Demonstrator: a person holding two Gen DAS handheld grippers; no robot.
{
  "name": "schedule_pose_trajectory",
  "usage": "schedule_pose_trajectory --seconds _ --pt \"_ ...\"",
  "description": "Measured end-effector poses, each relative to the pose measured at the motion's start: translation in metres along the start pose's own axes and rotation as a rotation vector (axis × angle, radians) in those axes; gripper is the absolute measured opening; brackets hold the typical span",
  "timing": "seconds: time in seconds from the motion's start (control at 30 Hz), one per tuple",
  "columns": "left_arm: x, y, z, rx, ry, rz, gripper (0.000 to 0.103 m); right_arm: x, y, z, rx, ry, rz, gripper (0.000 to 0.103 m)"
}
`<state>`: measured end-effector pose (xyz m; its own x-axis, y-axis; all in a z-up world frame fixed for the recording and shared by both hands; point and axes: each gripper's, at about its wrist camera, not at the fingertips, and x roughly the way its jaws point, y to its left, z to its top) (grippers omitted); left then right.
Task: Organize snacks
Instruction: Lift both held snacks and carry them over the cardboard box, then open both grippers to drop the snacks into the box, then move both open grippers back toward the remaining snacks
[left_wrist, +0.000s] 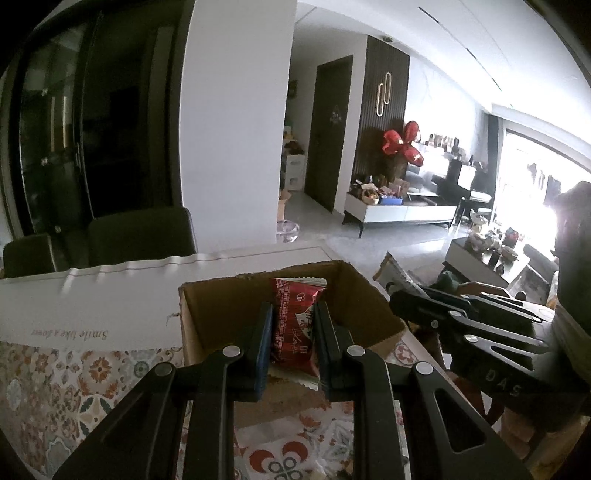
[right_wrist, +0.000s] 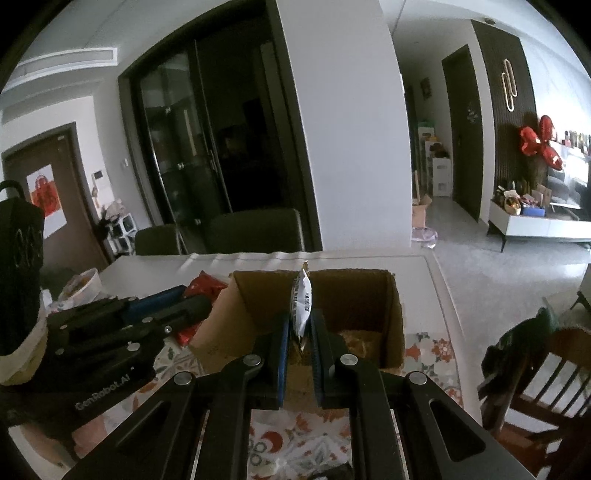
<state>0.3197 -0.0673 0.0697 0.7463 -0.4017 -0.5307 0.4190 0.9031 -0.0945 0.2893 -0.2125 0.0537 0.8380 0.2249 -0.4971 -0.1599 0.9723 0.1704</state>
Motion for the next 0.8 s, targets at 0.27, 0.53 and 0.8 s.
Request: schedule_pose_trajectory --seconds 0.27,0.53,0.8 --pt "0.031 0.012 0.006 -0.021 0.059 0.046 0.022 0.035 -0.013 0.007 0.036 0.062 -0.001 0.012" --pt "0.06 0.024 0.005 -0.038 0.112 0.092 0.023 0.063 -0.021 0.006 0.042 0.111 -0.039 0.012" --pt "0.051 0.024 0.004 -0.021 0.076 0.135 0.045 0.072 -0.021 0.006 0.046 0.125 -0.061 0.014"
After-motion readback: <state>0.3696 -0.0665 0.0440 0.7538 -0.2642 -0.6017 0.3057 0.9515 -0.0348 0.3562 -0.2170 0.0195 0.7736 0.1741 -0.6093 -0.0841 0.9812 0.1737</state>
